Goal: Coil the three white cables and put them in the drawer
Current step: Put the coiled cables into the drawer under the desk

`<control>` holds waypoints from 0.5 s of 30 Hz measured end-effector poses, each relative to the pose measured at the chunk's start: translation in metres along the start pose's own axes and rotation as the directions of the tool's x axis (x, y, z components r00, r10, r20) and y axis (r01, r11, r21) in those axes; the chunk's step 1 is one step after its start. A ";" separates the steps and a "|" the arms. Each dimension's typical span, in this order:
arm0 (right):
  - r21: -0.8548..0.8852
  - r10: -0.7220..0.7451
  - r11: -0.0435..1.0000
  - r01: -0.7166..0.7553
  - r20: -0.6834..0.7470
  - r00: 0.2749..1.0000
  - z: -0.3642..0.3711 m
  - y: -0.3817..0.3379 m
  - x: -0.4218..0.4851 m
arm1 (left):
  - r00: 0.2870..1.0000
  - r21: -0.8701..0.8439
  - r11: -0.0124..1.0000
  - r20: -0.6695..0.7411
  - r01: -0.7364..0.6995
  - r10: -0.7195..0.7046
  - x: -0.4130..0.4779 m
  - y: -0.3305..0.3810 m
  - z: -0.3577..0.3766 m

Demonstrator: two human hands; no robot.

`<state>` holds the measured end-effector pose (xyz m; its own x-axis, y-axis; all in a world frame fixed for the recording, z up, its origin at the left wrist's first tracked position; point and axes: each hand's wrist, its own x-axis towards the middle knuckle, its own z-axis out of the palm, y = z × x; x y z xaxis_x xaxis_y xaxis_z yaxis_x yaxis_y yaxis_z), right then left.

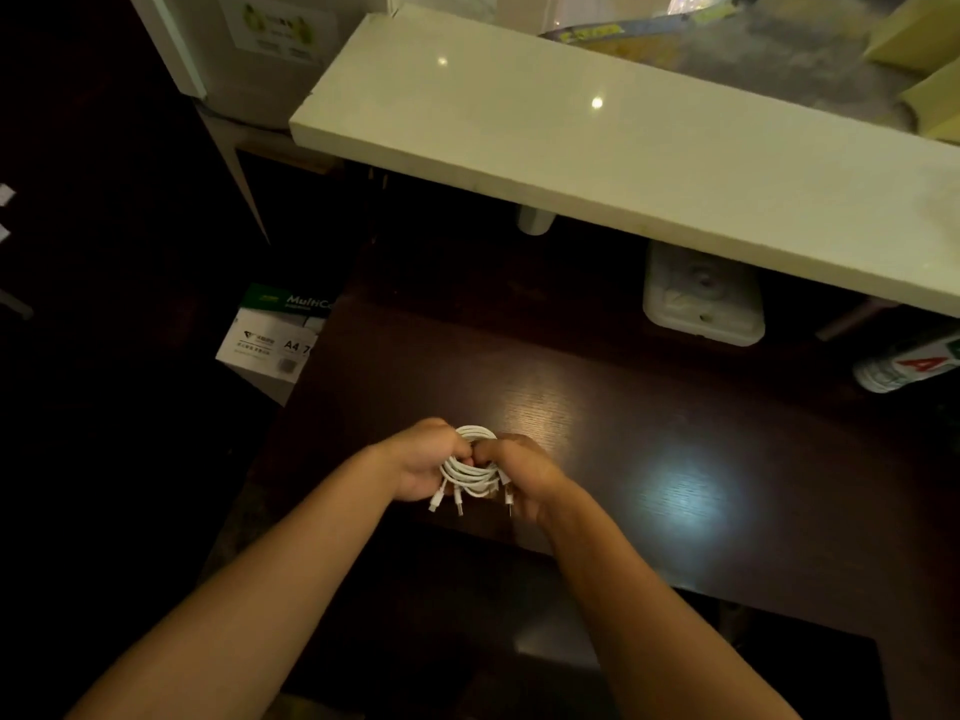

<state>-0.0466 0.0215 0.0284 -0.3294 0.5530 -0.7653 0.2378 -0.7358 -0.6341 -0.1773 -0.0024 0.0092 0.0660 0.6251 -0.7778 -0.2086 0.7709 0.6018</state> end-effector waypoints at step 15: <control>-0.084 -0.148 0.987 0.139 -0.107 0.983 -0.017 0.063 -0.060 | 0.974 -0.468 0.883 0.179 -0.041 0.141 -0.056 -0.075 0.038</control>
<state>0.0040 -0.0519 0.0326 -0.2615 0.6942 -0.6706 0.2658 -0.6161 -0.7415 -0.1285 -0.0906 0.0150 0.2098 0.7390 -0.6403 -0.6437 0.5973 0.4785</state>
